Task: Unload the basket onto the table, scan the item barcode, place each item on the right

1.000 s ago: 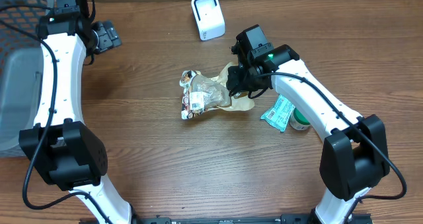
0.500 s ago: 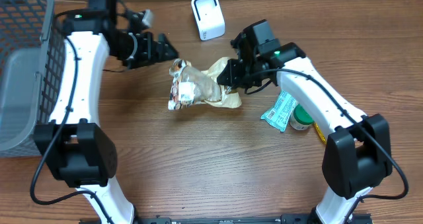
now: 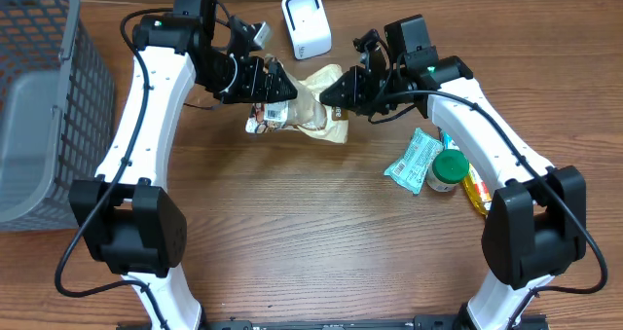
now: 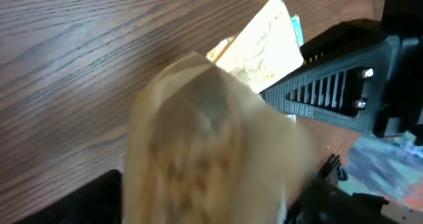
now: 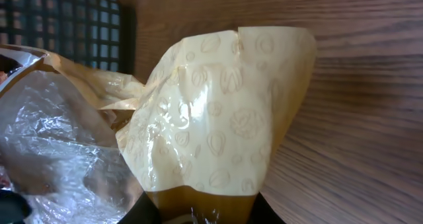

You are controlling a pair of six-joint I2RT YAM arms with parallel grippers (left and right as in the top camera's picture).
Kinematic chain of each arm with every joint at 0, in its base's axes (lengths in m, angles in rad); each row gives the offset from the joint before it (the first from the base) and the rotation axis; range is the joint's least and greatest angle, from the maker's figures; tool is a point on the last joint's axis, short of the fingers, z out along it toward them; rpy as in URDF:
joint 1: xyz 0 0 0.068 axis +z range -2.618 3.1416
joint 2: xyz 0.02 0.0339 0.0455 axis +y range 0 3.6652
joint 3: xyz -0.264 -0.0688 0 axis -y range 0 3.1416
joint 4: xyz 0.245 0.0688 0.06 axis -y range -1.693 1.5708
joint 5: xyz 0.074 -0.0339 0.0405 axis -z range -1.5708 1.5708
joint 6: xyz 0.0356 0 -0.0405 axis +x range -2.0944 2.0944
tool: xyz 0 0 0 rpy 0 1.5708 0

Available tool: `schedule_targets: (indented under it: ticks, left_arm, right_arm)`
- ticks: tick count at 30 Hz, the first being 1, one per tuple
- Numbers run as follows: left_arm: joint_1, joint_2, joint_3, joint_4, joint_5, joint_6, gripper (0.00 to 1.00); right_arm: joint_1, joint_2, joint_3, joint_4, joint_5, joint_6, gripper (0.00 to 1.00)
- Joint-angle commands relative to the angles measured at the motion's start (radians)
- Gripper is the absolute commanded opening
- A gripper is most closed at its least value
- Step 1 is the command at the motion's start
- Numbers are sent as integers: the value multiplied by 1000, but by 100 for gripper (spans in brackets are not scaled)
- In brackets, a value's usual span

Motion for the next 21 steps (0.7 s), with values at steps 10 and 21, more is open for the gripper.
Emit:
schedule_targets:
  ticks: [10, 21]
  left_arm:
    - [-6, -16, -3, -2, 2, 28, 4]
    - [12, -16, -3, -12, 328, 194, 4]
  right_arm:
    - [-48, -37, 27, 74, -258, 21, 54]
    - [-108, -37, 26, 84, -436, -77, 86]
